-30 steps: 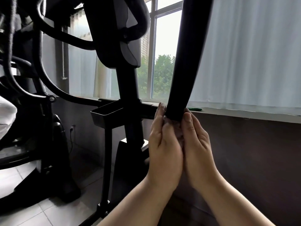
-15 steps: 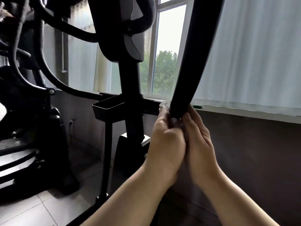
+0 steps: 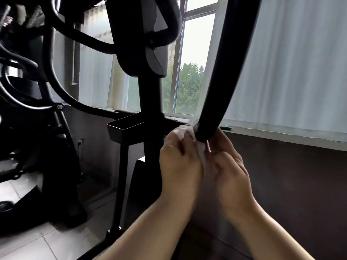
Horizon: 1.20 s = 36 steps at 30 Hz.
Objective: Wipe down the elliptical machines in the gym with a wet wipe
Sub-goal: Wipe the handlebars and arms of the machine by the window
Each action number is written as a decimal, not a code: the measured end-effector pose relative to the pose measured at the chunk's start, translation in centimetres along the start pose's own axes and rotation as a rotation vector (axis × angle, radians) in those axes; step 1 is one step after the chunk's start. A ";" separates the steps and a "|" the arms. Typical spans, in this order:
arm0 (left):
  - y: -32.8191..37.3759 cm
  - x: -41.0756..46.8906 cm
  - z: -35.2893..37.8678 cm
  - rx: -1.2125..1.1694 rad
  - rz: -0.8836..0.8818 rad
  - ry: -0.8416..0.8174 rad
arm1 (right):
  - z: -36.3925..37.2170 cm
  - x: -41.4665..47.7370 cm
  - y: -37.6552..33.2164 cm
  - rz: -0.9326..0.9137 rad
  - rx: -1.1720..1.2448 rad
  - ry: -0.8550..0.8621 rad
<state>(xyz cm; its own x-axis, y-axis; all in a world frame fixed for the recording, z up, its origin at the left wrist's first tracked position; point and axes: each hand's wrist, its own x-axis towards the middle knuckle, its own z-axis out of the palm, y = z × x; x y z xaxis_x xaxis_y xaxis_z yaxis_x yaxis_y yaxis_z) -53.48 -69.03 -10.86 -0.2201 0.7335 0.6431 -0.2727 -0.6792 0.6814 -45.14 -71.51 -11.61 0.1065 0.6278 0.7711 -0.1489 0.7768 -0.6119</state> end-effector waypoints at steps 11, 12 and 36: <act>-0.6 -1.3 -0.3 0.010 0.324 -0.213 | 1.5 0.5 -2.7 -0.078 -0.014 0.077; -0.8 -1.3 -0.5 0.009 0.323 -0.211 | 1.8 0.6 -2.7 -0.083 0.003 0.081; -0.7 -0.2 -1.3 0.081 0.399 -0.192 | 4.5 3.1 -10.1 -0.290 -0.607 -0.005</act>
<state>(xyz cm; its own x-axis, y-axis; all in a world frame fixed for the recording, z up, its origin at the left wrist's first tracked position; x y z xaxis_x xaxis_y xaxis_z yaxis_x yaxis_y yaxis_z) -54.42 -68.67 -11.95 -0.1129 0.4005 0.9093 -0.1254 -0.9136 0.3868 -47.69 -77.64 -2.23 0.0539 0.3908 0.9189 0.4642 0.8049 -0.3696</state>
